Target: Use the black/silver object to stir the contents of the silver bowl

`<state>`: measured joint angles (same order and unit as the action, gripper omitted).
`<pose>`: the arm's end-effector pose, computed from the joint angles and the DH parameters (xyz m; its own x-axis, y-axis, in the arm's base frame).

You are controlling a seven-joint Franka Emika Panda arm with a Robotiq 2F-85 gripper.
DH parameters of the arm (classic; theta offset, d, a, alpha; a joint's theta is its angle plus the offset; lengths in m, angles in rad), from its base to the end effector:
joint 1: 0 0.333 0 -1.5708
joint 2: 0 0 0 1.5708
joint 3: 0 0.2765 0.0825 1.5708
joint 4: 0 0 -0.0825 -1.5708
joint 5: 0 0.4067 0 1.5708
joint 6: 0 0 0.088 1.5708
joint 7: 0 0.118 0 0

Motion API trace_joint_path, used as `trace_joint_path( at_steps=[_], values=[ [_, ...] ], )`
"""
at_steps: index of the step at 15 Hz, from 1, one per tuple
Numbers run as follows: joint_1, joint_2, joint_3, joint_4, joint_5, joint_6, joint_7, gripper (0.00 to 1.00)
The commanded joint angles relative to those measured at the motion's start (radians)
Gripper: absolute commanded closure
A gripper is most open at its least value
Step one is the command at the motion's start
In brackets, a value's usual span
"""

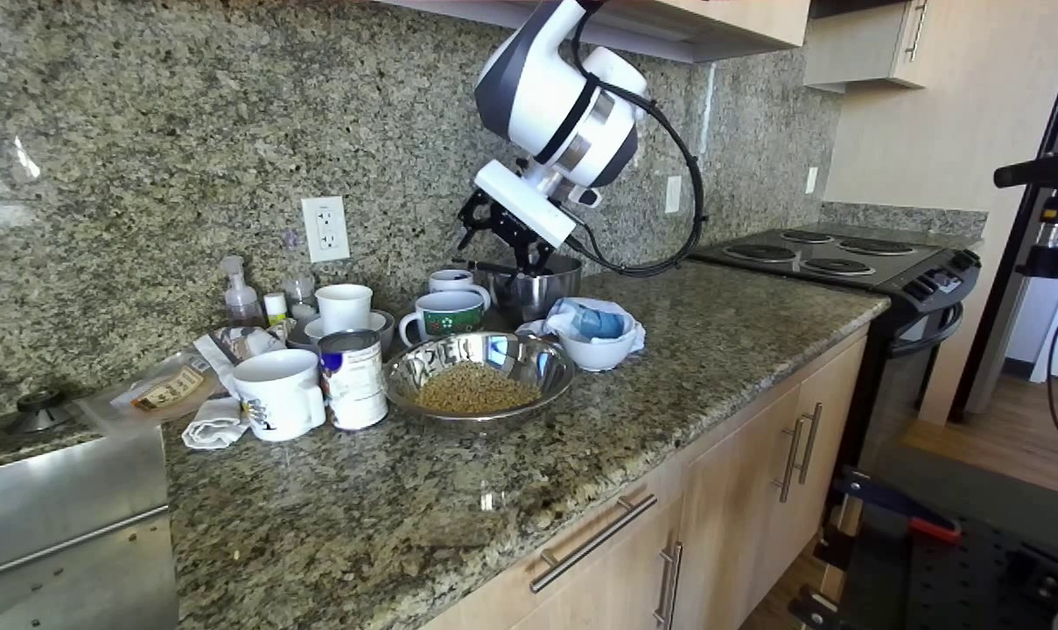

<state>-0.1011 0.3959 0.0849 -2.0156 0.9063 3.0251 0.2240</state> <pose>0.6330 -0.0695 0.2426 0.3693 -0.9140 0.1682 -0.6989 -0.3924 -0.5980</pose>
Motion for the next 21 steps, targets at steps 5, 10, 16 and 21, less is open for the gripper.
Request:
trace_joint_path(
  at_steps=[5,10,16,21],
  values=[
    [-0.024,0.094,0.066,0.092,0.145,0.127,-0.001,0.00],
    [-0.027,0.171,0.085,0.171,0.203,0.222,0.013,0.00],
    [-0.059,0.249,0.125,0.287,0.236,0.334,0.036,0.00],
    [-0.062,0.308,0.118,0.342,0.226,0.381,0.086,0.00]
  ],
)
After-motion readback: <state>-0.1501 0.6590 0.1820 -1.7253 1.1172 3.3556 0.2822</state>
